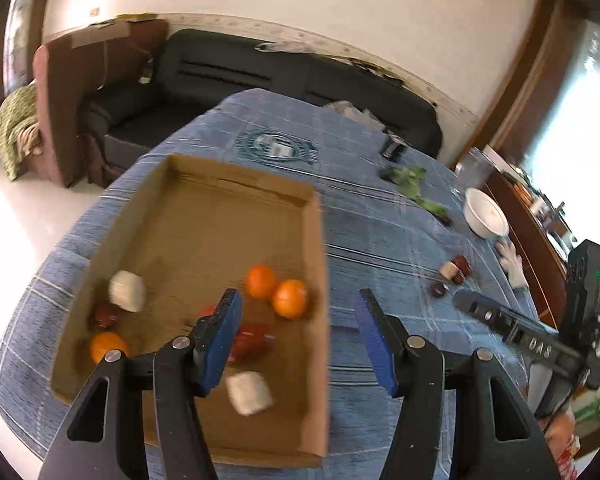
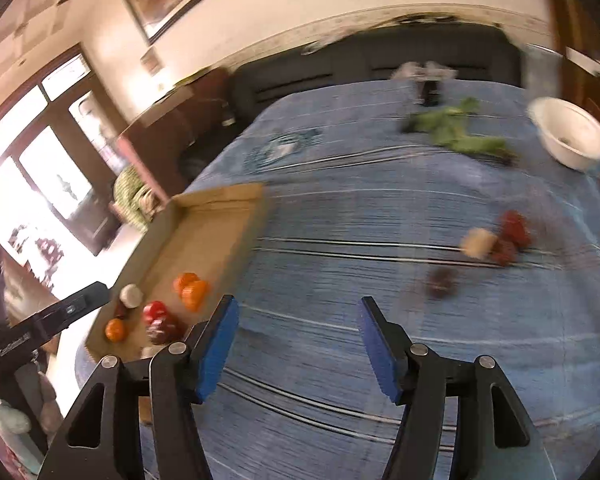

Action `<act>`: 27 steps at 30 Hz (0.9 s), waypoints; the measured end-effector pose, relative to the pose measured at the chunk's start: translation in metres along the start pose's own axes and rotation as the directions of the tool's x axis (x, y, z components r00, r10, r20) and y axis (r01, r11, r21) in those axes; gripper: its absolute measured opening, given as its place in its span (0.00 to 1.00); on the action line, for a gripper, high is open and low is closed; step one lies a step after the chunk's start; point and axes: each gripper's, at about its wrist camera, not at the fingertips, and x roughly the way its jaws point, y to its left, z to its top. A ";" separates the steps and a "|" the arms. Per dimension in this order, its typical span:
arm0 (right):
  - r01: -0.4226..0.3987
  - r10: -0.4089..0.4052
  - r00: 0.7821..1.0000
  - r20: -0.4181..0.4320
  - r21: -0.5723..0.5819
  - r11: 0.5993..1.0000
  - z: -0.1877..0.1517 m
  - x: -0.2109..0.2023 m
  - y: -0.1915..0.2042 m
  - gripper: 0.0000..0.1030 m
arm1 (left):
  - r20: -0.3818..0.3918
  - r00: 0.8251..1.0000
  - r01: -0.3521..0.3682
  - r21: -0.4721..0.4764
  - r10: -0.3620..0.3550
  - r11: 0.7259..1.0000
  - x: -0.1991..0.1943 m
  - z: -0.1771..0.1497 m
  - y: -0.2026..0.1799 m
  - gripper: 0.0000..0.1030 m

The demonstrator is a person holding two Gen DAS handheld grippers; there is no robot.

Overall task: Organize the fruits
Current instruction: 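Move both grippers back over the dates and dark fruit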

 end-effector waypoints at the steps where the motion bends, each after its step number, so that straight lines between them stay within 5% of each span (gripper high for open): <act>1: 0.017 -0.017 1.000 0.013 0.024 1.000 -0.001 -0.010 -0.015 0.66 | -0.003 1.000 0.007 0.014 -0.007 1.000 0.001 -0.001 -0.008 0.57; 12: 0.150 -0.171 0.982 0.079 0.223 0.963 -0.005 -0.061 -0.125 0.68 | -0.104 0.993 0.076 0.150 -0.061 0.986 0.057 -0.017 -0.093 0.61; 20: 0.158 -0.173 0.984 0.036 0.254 0.954 0.004 -0.032 -0.148 0.68 | -0.181 0.980 0.117 0.219 -0.078 0.969 0.110 -0.023 -0.139 0.61; 27: 0.161 -0.180 0.983 0.036 0.294 0.942 0.031 -0.003 -0.166 0.68 | -0.180 0.978 0.135 0.187 -0.101 0.973 0.158 -0.007 -0.169 0.61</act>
